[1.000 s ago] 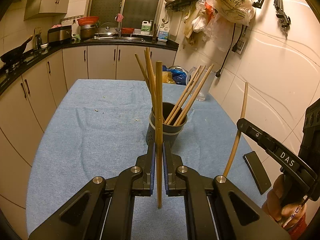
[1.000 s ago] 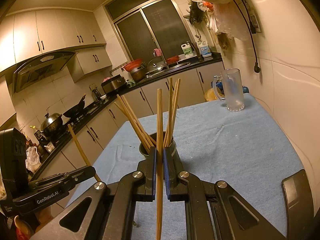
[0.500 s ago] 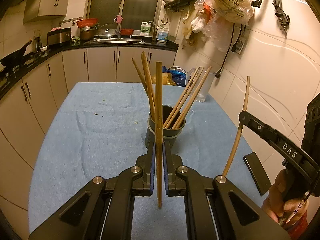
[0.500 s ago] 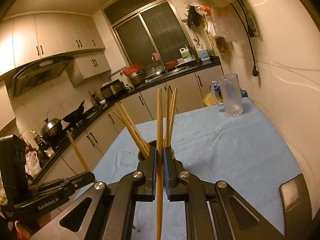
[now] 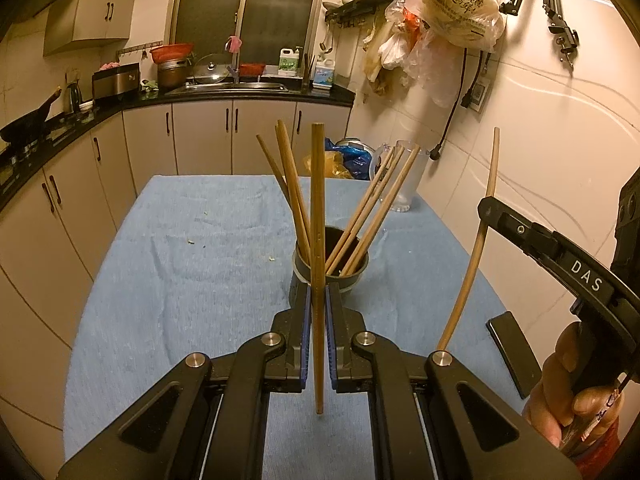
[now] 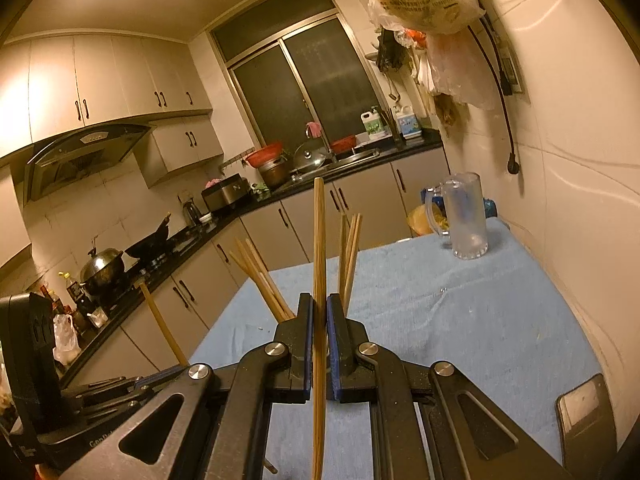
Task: Organize utensils
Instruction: 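Raise the left tool's chopstick upright over the black cup while the right tool carries its own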
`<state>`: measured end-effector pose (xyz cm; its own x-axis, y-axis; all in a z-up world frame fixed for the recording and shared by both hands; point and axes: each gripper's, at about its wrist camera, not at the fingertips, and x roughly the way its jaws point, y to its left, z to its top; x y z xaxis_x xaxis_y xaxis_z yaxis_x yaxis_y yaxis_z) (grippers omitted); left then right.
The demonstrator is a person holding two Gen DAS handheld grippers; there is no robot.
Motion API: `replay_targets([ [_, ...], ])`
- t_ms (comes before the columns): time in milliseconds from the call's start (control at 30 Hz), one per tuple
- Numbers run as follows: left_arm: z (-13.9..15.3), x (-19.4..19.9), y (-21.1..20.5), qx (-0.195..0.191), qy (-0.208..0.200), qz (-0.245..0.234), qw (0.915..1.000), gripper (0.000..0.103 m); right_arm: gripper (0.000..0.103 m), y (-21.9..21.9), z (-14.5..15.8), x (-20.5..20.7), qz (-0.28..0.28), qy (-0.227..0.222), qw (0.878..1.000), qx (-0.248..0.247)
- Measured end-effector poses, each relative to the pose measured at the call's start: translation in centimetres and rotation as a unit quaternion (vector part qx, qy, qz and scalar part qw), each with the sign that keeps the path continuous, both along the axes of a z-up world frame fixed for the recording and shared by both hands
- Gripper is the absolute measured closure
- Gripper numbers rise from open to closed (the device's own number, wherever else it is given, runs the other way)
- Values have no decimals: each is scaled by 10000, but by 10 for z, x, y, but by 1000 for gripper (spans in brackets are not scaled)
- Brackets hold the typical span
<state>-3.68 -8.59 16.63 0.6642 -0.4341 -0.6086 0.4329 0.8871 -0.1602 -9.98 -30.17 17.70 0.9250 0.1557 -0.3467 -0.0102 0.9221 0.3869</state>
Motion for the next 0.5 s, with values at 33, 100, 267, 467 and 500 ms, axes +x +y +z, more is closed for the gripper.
replay_targets([
  [33, 2, 1, -1, -4, -12, -9, 10000, 96, 95, 0, 2, 1, -10, -10, 10000, -12],
  [100, 7, 3, -2, -3, -60, -8, 10000, 96, 95, 0, 5, 4, -39, -27, 10000, -26],
  [267, 26, 10, -3, -66, -188, -18, 9998, 96, 95, -3, 13, 13, -123, -52, 9999, -19],
  [467, 55, 23, -2, -208, -360, -18, 9991, 96, 95, -9, 27, 25, -274, -164, 9995, -32],
  [500, 59, 25, -2, -231, -375, -18, 9990, 96, 95, -10, 30, 27, -302, -187, 9994, -38],
])
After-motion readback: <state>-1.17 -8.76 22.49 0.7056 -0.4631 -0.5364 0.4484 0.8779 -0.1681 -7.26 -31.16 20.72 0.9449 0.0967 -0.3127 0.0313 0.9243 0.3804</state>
